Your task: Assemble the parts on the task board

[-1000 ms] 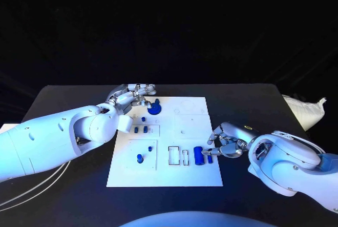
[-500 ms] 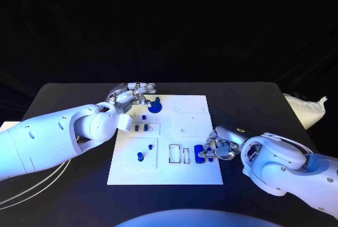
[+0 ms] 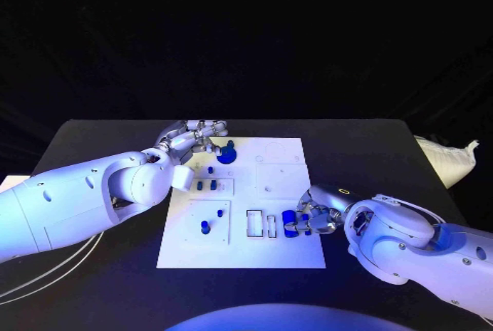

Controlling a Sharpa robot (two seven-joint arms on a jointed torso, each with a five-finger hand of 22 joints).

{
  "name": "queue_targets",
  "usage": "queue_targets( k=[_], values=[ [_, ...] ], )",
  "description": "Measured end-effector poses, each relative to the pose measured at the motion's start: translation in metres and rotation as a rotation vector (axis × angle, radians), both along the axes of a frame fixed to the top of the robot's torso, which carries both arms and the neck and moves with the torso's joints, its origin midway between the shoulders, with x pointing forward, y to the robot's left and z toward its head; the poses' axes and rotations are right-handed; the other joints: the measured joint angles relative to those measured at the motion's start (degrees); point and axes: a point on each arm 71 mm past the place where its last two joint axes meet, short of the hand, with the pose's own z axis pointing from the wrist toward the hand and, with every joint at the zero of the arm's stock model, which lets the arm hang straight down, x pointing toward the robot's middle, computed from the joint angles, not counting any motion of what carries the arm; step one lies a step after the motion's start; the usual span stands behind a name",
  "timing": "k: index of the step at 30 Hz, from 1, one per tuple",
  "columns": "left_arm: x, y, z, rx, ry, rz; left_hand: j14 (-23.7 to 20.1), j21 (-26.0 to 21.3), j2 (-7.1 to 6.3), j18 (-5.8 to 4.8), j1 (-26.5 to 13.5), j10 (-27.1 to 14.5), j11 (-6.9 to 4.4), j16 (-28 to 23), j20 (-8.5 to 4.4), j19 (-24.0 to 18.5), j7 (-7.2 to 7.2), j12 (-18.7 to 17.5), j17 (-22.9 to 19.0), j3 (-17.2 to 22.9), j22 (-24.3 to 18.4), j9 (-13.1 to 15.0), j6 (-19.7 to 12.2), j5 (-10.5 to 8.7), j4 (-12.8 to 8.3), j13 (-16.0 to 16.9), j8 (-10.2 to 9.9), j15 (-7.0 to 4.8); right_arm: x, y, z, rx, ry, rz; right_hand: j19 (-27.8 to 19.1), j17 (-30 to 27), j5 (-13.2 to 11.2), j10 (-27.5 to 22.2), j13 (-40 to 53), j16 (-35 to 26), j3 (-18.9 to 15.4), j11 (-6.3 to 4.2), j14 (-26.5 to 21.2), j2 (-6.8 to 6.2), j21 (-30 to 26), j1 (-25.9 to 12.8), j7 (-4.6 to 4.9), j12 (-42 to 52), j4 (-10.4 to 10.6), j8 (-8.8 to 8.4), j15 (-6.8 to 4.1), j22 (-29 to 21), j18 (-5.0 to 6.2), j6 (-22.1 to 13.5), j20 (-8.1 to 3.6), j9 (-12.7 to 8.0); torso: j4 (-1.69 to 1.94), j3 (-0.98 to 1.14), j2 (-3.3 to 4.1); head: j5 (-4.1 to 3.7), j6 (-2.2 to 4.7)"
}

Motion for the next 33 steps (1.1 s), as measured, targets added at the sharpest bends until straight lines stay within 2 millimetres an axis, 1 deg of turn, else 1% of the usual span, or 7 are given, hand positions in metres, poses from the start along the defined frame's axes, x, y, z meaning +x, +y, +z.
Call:
queue_targets(
  k=[4,9,17,20,24,28,33],
  values=[
    [0.0,-0.0001,-0.0001,0.0,0.0,0.0,0.0,0.0,0.0,0.0,0.0,0.0,0.0,0.0,0.0,0.0,0.0,0.0,0.0,0.0,0.0,0.0,0.0,0.0,0.0,0.0,0.0,0.0,0.0021,0.0007,-0.0023,-0.005,0.002,-0.001,0.0,0.0,0.21,0.0,0.15,-0.01,0.0,0.0,0.0,0.64,0.0,0.04,0.0,0.0,0.0,0.06,0.0,0.08,0.0,0.0,0.0,0.22,0.05,-0.02,0.0,-0.12,-0.09],
    [-0.0001,0.0004,-0.0003,0.0,0.001,0.0,0.0,0.0,0.0,0.01,0.0,0.0,0.0,0.0,0.0,0.0,0.0,0.0,0.0,0.0,0.0,0.0,0.0,0.0,0.0,0.0,0.0,0.0,0.0065,0.0012,-0.0057,-0.012,0.001,-0.007,0.0,-0.01,0.55,0.0,0.19,-0.02,0.0,0.0,0.0,1.13,0.0,0.53,-0.07,0.21,0.0,0.89,0.0,0.19,0.01,0.07,0.0,0.82,0.07,-0.05,0.03,-0.27,-0.23],
    [0.0001,0.0027,-0.0006,0.003,0.004,0.004,0.0,0.0,0.0,0.0,0.0,0.0,0.0,0.0,0.0,0.0,0.0,0.0,0.0,0.0,0.01,0.0,0.0,0.0,0.0,0.0,0.0,0.0,0.0085,0.0077,-0.0075,-0.001,-0.01,-0.001,0.0,-0.01,1.65,0.3,0.23,-0.02,0.57,-0.3,0.0,3.15,0.46,3.08,0.11,0.44,-0.58,1.84,0.0,0.62,0.0,-0.06,0.0,1.76,0.15,-0.06,0.07,-0.45,-0.65],
    [0.0001,0.003,-0.0007,0.004,0.005,0.004,0.0,0.0,0.0,0.0,0.0,0.0,0.0,0.0,0.0,0.0,0.0,0.0,0.0,0.0,0.01,0.0,0.0,0.0,0.0,0.0,0.0,0.0,0.0083,0.0093,-0.0079,0.006,-0.013,-0.001,0.0,-0.01,3.2,0.41,0.34,-0.02,1.12,-0.41,0.01,3.53,0.49,4.2,-0.31,0.82,-1.13,2.48,0.0,0.89,0.01,0.35,0.0,2.22,0.2,-0.09,0.06,-0.46,-0.71],
    [0.0001,0.003,-0.0008,0.004,0.006,0.004,0.0,0.0,-0.23,0.01,0.23,0.0,0.0,0.0,0.21,0.21,0.0,0.34,-0.07,0.0,0.01,0.0,0.0,0.0,0.0,0.0,0.0,0.0,0.0078,0.0103,-0.0085,0.017,-0.016,-0.006,0.0,-0.01,4.33,0.73,0.44,0.19,1.54,-0.73,0.01,4.27,0.84,4.95,-0.75,0.88,-1.55,3.13,0.0,1.26,0.01,0.77,0.0,2.81,0.2,-0.09,0.03,-0.36,-0.75],
    [0.0001,0.0031,-0.0008,0.005,0.006,0.003,0.0,0.0,-0.23,0.01,0.23,0.0,0.0,0.0,0.21,0.21,0.0,0.34,-0.07,0.0,0.01,0.0,0.0,0.0,0.0,0.0,0.0,0.0,0.0064,0.0094,-0.0095,0.038,-0.014,-0.021,0.22,-0.01,7.34,1.12,0.34,0.19,2.34,-1.12,0.01,3.68,0.84,5.54,-0.96,1.26,-1.66,3.36,-0.45,1.46,0.01,0.97,-0.22,3.18,0.2,-0.11,0.03,-0.35,-0.76],
    [0.0001,0.003,-0.0009,0.005,0.007,0.002,-0.02,0.0,0.09,0.01,0.54,0.0,0.0,0.0,0.21,0.21,0.0,0.34,-0.1,-0.16,-0.06,0.0,0.0,0.0,-0.16,0.0,0.0,-0.01,0.0016,0.0086,-0.0105,0.088,0.001,-0.056,0.21,-0.02,10.9,1.22,0.21,0.19,3.53,-1.22,0.0,3.37,1.1,5.85,-0.99,1.09,-1.88,3.57,-0.45,1.54,0.01,0.97,-0.22,3.25,0.19,-0.1,0.03,-0.29,-0.7]
  ],
)
